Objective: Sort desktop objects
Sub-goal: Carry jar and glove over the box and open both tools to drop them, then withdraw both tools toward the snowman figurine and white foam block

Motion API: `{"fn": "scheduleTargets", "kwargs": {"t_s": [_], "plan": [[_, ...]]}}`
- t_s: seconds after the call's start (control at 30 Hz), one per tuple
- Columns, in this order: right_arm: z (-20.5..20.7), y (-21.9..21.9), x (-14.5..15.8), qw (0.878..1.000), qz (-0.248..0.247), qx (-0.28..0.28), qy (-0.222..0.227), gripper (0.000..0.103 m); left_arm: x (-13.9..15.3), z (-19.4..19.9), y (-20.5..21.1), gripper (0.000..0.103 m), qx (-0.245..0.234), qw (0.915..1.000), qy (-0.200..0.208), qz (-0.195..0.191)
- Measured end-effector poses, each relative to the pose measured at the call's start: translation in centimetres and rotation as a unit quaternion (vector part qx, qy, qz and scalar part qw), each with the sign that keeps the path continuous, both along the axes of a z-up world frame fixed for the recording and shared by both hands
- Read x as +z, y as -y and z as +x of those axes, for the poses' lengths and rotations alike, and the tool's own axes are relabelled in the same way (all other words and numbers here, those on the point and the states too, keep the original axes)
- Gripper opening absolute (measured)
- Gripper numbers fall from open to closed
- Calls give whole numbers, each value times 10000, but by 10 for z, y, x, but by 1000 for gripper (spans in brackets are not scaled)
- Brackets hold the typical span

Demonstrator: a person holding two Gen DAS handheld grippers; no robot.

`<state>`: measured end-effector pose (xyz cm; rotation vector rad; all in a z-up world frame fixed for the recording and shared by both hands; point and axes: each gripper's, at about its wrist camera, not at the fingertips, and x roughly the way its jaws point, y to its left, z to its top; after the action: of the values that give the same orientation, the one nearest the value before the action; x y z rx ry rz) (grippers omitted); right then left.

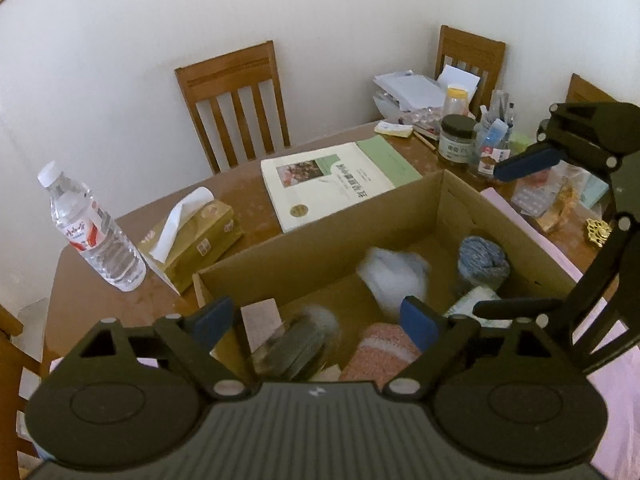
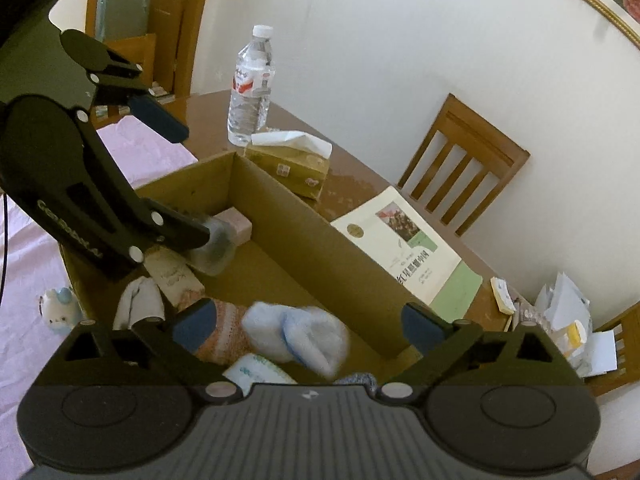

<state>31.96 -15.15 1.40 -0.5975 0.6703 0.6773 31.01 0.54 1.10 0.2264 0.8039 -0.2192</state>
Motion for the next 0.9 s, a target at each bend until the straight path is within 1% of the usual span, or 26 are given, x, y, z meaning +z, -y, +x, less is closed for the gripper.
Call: {"fn": "scheduleTargets", "kwargs": {"t_s": [0.13, 0.27, 0.37, 0.43, 0.5, 0.53, 0.63, 0.8, 0.9], "plan": [[-4, 3, 6, 9998, 83, -82, -189, 101, 7, -7, 1, 93, -37, 10000, -75, 53], [-18, 4, 12, 9998, 150, -62, -148, 103, 11, -23, 2, 96, -86, 9999, 75, 127], [-32, 5, 9, 9997, 226, -55, -121, 103, 7, -36, 5, 96, -186, 9995, 102, 230], [-44, 7, 4, 9997, 227, -48, -43, 103, 6, -47, 5, 96, -129, 9994, 169, 285], [-54, 10, 1, 9992, 296, -215, -156, 103, 6, -56, 4, 96, -173, 9995, 87, 250], [-59, 12, 0, 9989, 341, -204, -267, 103, 6, -61, 3, 96, -153, 9995, 103, 270], [-78, 13, -3, 9991, 281, -224, -231, 103, 8, -73, -1, 96, -45, 9995, 85, 286], [-101, 18, -4, 9984, 348, -290, -349, 103, 12, -94, -4, 96, 111, 9994, 74, 324], [-112, 22, -7, 9978, 415, -284, -443, 103, 9, -105, -6, 96, 221, 9991, 40, 352]]}}
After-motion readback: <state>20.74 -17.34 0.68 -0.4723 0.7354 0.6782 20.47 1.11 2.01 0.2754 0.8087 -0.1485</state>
